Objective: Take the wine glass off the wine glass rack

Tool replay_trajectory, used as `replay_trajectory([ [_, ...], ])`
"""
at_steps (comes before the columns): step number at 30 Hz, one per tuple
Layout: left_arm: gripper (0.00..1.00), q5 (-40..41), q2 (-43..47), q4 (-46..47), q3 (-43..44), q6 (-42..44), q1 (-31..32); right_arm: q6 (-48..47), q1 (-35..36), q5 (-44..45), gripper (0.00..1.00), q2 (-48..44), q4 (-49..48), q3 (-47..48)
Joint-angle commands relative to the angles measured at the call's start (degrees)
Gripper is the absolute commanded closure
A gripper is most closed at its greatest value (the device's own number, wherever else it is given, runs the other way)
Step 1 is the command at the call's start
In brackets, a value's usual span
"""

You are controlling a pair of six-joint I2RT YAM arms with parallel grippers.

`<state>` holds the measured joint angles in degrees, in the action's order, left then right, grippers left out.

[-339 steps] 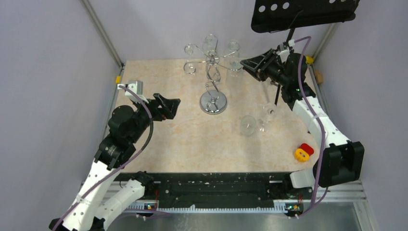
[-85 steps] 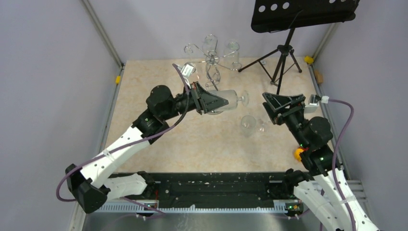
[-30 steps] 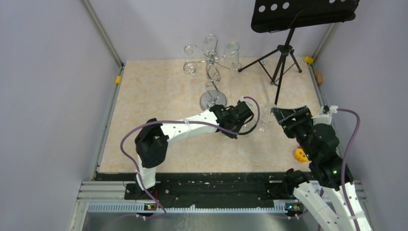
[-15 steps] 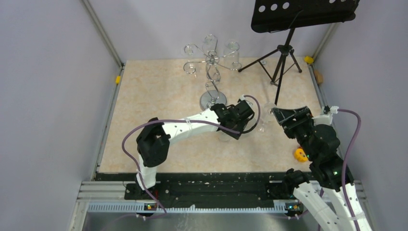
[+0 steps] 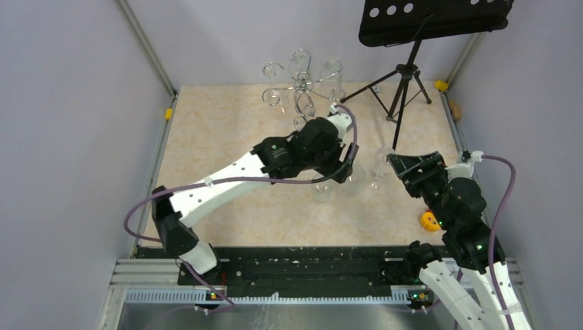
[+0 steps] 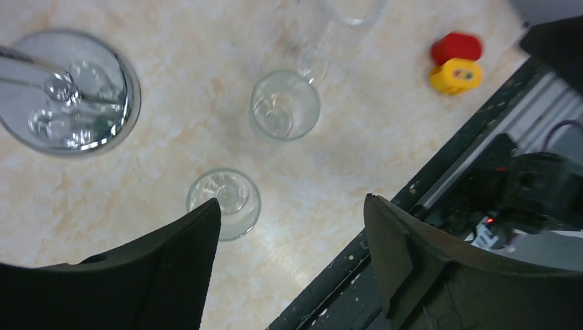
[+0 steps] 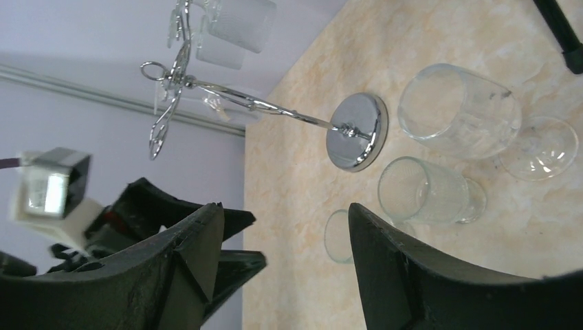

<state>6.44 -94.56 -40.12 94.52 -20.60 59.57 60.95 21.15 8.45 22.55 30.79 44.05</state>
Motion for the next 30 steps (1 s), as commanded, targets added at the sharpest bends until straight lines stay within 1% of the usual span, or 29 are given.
replay_trajectory([
  [1,0.19,-3.9,9.0,8.3,0.5,2.6,-1.7,1.4,0.1,-3.8,0.32,0.6,-5.3,2.3],
  [4,0.17,-7.1,12.9,14.5,0.0,0.4,-5.4,2.2,0.1,-5.0,0.32,1.7,-6.3,1.9],
  [7,0.16,-13.4,15.3,19.5,0.0,-3.3,-11.1,3.4,0.2,-6.5,0.33,2.0,-8.1,0.7],
  [8,0.15,-14.4,16.2,20.9,0.0,-4.4,-13.1,3.7,0.2,-6.9,0.33,2.0,-8.5,0.5],
  [9,0.15,-14.6,16.6,22.5,-0.1,-5.3,-15.6,3.7,0.1,-7.0,0.33,2.1,-8.6,0.4],
  [11,0.14,-13.6,17.5,23.9,-0.1,-6.5,-18.8,3.9,0.1,-6.9,0.33,2.1,-8.3,0.5],
  [15,0.12,-12.0,18.6,24.8,-0.9,-10.6,-25.8,4.4,0.1,-6.9,0.33,2.0,-8.6,-0.3],
  [17,0.12,-12.4,18.4,24.6,-0.6,-12.6,-29.5,5.4,0.1,-8.0,0.33,1.6,-10.8,-1.3],
  [20,0.12,-10.7,17.0,24.5,0.4,-13.9,-33.9,7.1,0.1,-9.8,0.33,1.3,-13.8,-2.8],
  [27,0.12,-15.0,11.4,25.3,1.0,-18.8,-43.7,7.7,0.1,-10.4,0.33,1.5,-14.1,-3.1],
  [30,0.12,-19.8,7.7,26.2,2.5,-20.1,-46.8,8.6,0.1,-11.6,0.33,1.4,-15.8,-3.5],
])
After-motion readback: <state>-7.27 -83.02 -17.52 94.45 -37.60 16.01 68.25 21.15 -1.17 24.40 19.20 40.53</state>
